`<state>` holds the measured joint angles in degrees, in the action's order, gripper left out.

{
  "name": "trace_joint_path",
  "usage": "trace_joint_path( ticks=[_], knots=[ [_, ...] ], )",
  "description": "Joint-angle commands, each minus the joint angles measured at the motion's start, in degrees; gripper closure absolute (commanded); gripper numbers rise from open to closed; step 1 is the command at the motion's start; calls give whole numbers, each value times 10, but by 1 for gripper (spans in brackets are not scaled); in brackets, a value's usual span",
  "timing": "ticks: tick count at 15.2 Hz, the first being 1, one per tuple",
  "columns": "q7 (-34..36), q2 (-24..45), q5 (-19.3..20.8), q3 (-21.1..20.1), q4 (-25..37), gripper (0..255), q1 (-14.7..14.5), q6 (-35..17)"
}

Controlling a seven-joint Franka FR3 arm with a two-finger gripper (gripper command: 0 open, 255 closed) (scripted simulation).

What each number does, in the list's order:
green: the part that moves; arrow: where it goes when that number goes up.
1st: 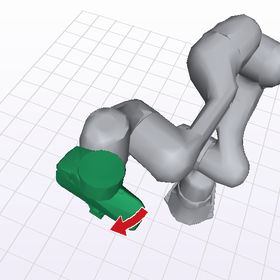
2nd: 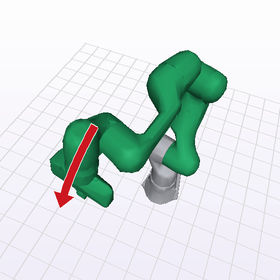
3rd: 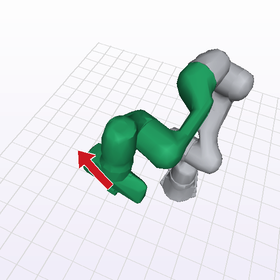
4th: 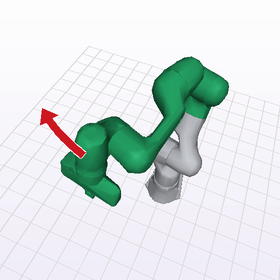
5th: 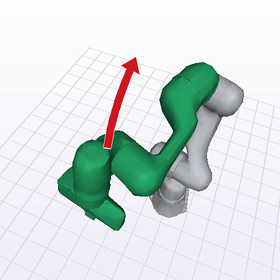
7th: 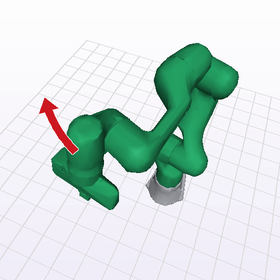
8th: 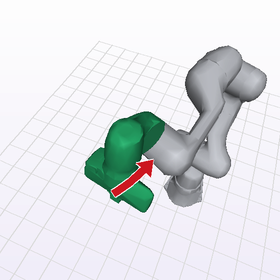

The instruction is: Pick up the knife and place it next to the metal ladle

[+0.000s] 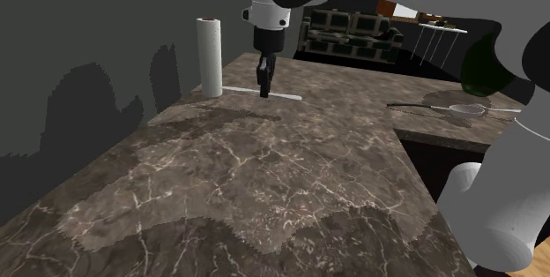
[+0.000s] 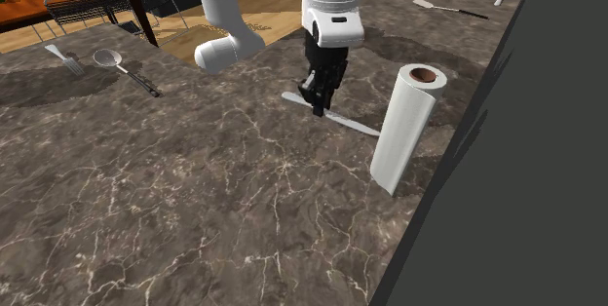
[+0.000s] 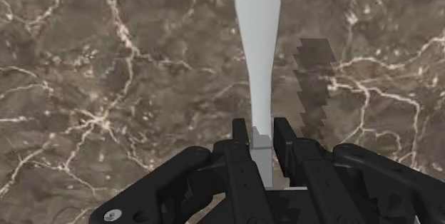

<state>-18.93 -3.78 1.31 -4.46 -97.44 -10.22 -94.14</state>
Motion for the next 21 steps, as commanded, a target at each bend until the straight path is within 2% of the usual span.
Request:
trace_joint_path(
  ticks=[1, 12, 21],
  knots=[
    [0, 4, 0, 0, 20, 255, 0, 16],
    [-1, 32, 3, -1, 138, 255, -1, 107],
    [-109, -92, 5, 60, -1, 255, 47, 88]
  ],
)
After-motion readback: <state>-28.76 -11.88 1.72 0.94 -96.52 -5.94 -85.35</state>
